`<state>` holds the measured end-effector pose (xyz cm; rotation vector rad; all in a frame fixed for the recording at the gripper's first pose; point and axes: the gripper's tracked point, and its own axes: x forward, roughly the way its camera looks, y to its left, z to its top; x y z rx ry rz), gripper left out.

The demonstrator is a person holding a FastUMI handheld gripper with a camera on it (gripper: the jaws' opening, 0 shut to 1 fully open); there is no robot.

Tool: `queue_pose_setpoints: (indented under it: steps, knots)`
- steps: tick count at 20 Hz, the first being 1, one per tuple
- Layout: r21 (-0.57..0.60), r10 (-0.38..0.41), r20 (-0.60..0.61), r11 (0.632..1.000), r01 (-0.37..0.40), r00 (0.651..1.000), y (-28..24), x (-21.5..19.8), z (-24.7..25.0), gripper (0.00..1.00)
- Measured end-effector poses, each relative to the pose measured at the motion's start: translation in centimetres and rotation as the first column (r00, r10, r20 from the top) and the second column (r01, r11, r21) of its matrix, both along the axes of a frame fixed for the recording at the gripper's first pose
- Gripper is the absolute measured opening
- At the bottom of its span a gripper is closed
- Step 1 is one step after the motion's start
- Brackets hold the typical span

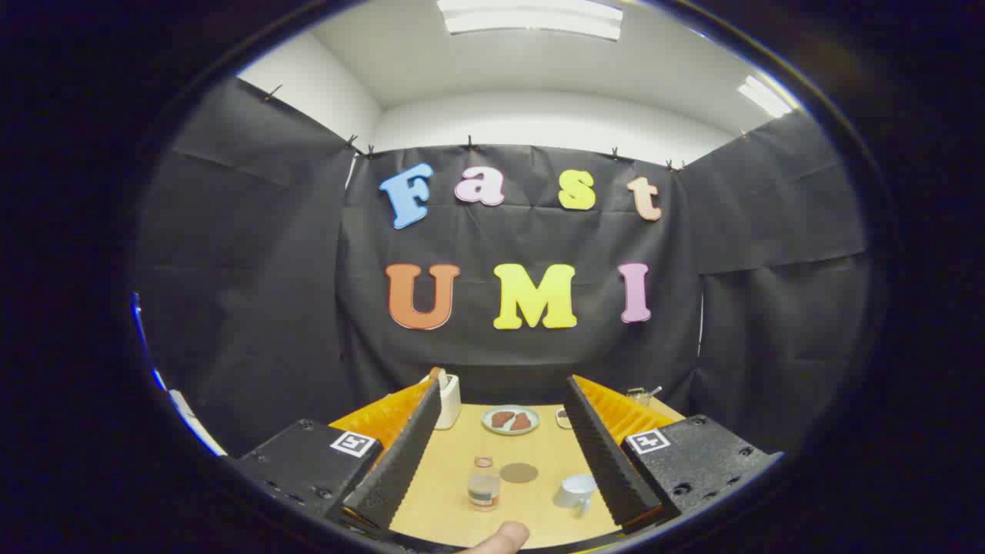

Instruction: Take the bottle from table, then pour the juice into the cup, finally place the bottle on the coaster

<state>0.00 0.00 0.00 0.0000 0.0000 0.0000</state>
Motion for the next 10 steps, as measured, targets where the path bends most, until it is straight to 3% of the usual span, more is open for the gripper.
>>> queue_pose_setpoints:
  steps: [10]
  knots:
    - [-0.013,-0.016,-0.065,1.000,0.015,0.998,0.2,1.8,-2.6,1.00]
